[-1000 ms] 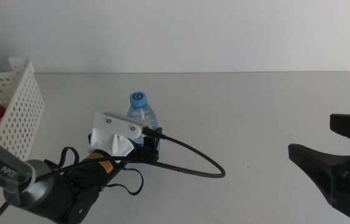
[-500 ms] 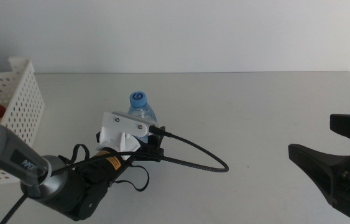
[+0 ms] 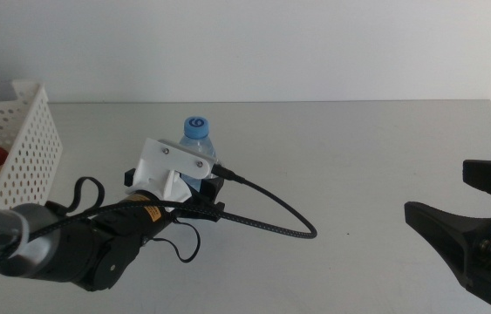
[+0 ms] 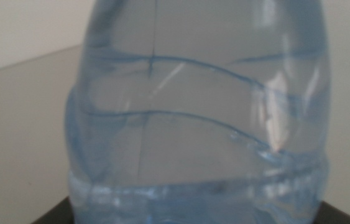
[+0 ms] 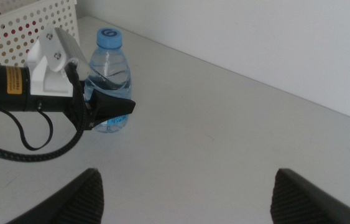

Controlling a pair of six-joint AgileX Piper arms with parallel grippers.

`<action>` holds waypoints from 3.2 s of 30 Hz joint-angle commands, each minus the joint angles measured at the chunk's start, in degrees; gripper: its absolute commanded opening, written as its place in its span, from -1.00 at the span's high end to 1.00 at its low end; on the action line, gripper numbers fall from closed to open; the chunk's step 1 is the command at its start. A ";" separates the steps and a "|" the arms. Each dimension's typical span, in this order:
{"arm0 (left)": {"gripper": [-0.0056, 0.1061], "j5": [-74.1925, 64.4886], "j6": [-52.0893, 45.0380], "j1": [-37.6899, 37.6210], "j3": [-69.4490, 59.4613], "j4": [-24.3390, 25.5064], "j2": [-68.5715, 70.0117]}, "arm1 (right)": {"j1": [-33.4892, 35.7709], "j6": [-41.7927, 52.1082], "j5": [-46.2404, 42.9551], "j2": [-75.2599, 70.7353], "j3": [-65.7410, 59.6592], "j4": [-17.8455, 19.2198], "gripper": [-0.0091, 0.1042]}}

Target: Use arms to grab the bottles and put them into the dustbin to the left of the table.

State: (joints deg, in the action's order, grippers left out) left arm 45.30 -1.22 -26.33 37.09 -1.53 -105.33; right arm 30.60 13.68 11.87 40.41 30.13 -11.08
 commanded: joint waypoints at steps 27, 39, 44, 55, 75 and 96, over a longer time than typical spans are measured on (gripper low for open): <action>0.93 -82.02 -21.59 7.89 33.04 -11.71 28.09 | -0.32 0.86 -4.02 -0.15 1.44 0.04 -0.41; 0.93 -102.99 -19.23 28.85 48.89 -10.72 21.10 | -0.32 0.86 -4.02 -0.15 1.39 0.05 -0.41; 0.93 -111.19 -19.23 35.84 58.00 -10.07 14.30 | -0.32 0.86 -4.02 -0.15 1.39 0.05 -0.41; 0.93 -114.41 -13.99 44.70 64.89 -7.73 1.58 | -0.32 0.86 -4.02 -0.15 1.39 0.05 -0.41; 0.21 -114.69 -18.48 45.05 65.08 -7.74 -6.56 | -0.32 0.86 -4.02 -0.15 1.39 0.05 -0.41; -0.78 -113.63 -15.48 42.59 65.36 -8.95 -2.81 | -0.32 0.86 -4.02 -0.15 1.39 0.05 -0.41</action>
State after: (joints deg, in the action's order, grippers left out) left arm -69.67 -18.19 17.62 100.55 -7.90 -113.49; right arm 30.60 13.68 11.87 40.41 30.13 -11.08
